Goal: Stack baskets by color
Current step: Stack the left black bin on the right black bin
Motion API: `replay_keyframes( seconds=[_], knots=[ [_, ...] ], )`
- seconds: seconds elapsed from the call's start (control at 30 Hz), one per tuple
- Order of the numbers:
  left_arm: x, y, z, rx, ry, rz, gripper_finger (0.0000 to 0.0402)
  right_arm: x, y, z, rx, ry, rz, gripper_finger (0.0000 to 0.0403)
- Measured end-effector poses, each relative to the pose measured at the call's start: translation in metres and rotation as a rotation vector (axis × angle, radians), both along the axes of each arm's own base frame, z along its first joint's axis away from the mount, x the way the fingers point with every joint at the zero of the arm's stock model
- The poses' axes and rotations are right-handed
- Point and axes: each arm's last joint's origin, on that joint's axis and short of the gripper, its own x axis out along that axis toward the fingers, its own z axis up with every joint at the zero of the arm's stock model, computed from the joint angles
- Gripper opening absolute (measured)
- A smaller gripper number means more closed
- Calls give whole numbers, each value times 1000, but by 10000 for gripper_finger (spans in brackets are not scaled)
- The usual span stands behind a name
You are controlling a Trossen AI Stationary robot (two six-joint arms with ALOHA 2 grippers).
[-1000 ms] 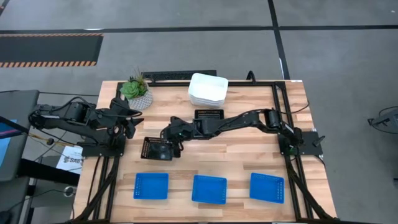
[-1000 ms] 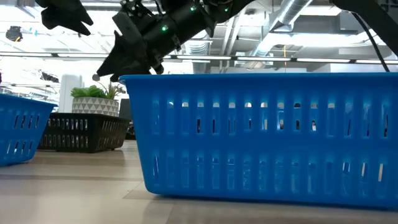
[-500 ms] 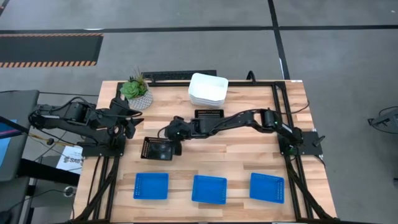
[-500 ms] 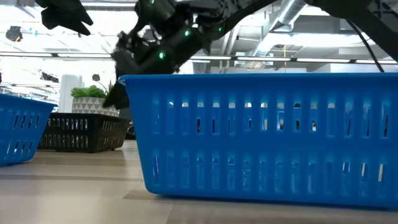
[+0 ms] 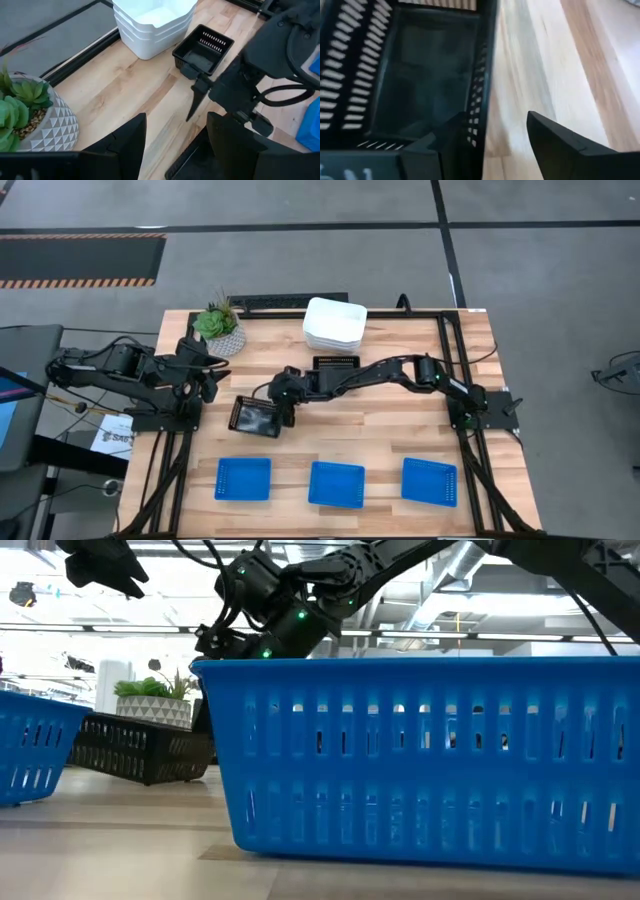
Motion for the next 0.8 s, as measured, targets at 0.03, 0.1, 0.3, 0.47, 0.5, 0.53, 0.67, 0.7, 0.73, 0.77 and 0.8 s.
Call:
replay_keyframes(
  seconds=[0.03, 0.1, 0.3, 0.47, 0.5, 0.53, 0.67, 0.7, 0.73, 0.77, 0.8],
  knots=[
    [0, 0, 0, 1, 0, 1, 197, 0, 0, 0, 0, 5, 1, 231],
    [0, 0, 0, 2, 2, 1, 197, 0, 1, -3, 1, 16, 2, 217],
    [0, 0, 0, 3, 6, 2, 197, -1, 0, -8, 3, 41, -1, 123],
    [0, 0, 0, 3, 7, 2, 197, -3, 4, -1, 12, 39, 0, 15],
    [-1, 0, 0, 3, 7, 2, 197, -5, 5, 6, 8, 39, 5, 15],
    [-1, 0, -1, 2, 8, 1, 197, -6, 5, 15, 0, 26, 13, 16],
    [-1, 0, -1, 2, 9, 1, 197, -25, 1, 56, -45, 67, 55, 7],
    [-1, 0, -1, 2, 9, 1, 197, -32, -1, 69, -56, 70, 60, 8],
    [-1, 0, -1, 2, 10, 1, 197, -40, -4, 82, -68, 88, 68, 9],
    [-1, 0, -1, 2, 10, 1, 197, -49, -7, 97, -80, 94, 75, 9],
    [-1, 0, -1, 2, 11, 2, 197, -58, -10, 112, -94, 98, 83, 7]
  ],
)
